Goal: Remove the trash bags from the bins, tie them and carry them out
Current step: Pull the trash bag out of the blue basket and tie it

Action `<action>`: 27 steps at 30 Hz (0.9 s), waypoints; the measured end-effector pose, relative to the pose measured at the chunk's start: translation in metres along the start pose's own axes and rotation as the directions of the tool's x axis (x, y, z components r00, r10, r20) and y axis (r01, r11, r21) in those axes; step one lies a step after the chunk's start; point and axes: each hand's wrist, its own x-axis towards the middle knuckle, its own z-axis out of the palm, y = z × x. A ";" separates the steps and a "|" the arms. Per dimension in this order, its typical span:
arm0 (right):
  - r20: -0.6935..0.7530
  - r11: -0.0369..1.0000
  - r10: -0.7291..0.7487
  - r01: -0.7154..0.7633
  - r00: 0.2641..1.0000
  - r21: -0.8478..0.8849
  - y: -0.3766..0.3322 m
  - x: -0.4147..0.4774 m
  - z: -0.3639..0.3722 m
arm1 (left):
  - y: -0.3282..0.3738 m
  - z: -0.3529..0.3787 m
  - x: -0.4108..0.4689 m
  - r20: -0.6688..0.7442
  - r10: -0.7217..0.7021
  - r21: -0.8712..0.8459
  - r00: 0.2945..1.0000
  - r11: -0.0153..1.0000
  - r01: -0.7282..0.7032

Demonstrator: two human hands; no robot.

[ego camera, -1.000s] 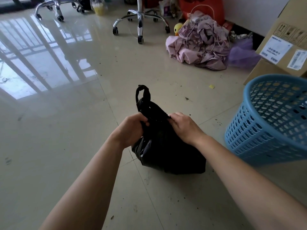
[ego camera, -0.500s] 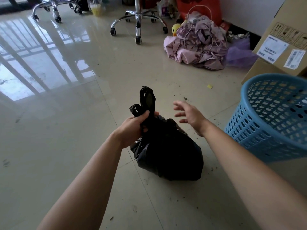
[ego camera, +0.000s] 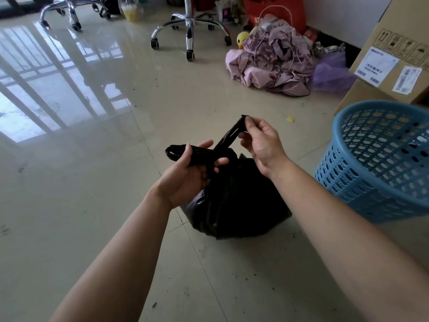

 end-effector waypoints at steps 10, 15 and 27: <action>0.147 0.952 0.148 -0.182 0.978 0.247 -0.001 -0.017 0.002 | -0.006 -0.015 0.005 -0.185 0.003 -0.076 0.983 0.997 -0.018; 0.183 0.936 0.236 -0.274 0.954 0.220 0.005 -0.021 0.004 | -0.013 -0.021 0.004 -0.213 0.126 0.046 0.969 0.992 -0.118; 0.369 0.537 0.528 0.035 0.765 -0.843 -0.017 -0.012 -0.025 | -0.001 -0.017 -0.001 -0.276 0.265 0.249 0.924 0.948 -0.197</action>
